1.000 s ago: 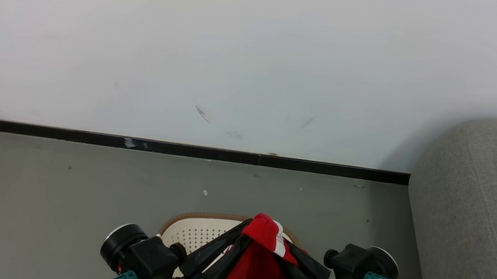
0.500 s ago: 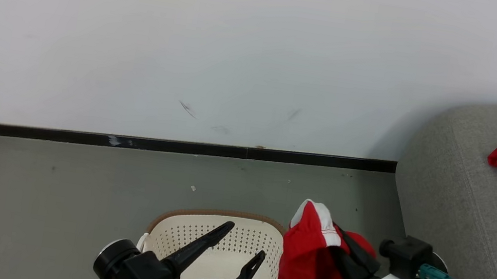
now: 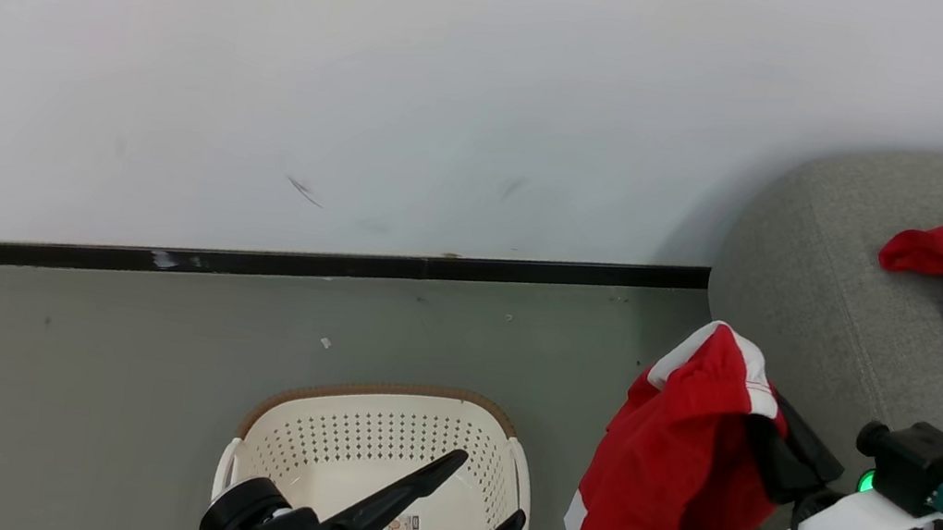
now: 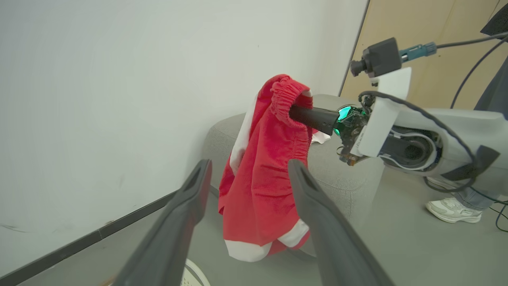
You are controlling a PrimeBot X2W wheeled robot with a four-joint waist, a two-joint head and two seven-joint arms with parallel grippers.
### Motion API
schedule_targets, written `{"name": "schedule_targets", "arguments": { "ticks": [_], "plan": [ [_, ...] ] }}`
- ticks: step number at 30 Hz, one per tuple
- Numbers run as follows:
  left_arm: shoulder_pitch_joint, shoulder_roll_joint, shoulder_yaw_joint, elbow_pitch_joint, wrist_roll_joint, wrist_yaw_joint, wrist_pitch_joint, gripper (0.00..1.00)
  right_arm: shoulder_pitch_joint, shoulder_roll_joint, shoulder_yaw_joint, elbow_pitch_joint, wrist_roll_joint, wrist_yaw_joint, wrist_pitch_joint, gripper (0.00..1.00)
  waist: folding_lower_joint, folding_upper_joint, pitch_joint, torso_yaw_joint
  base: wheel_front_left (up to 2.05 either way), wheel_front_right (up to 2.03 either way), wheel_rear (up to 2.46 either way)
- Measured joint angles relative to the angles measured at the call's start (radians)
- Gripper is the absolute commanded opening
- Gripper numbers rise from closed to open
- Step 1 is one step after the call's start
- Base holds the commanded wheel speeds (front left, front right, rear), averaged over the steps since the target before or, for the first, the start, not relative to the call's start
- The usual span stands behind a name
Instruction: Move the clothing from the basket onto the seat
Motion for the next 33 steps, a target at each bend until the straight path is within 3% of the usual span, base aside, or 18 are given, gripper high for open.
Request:
{"name": "schedule_targets", "arguments": {
  "ticks": [17, 23, 33],
  "plan": [
    [-0.003, -0.004, -0.029, 0.007, 0.015, -0.001, -0.025, 1.00, 0.010, -0.015, -0.213, 0.007, 0.121, 0.000, 0.007, 0.00, 0.0000, 0.0000, 0.065, -0.093, 0.00, 0.00, 0.00],
    [-0.003, -0.003, -0.024, 0.007, 0.023, 0.001, -0.025, 1.00, -0.123, -0.034, -0.295, 0.052, 0.183, -0.001, 0.060, 0.00, 0.0000, 0.0000, 0.109, -0.106, 0.00, 0.00, 0.00],
    [-0.001, 0.016, 0.000, -0.005, 0.052, 0.041, -0.023, 1.00, -0.425, -0.081, -0.462, 0.174, 0.218, -0.001, 0.162, 0.00, 0.0000, 0.0000, 0.191, -0.084, 0.00, 0.00, 0.00]
  ]
}}
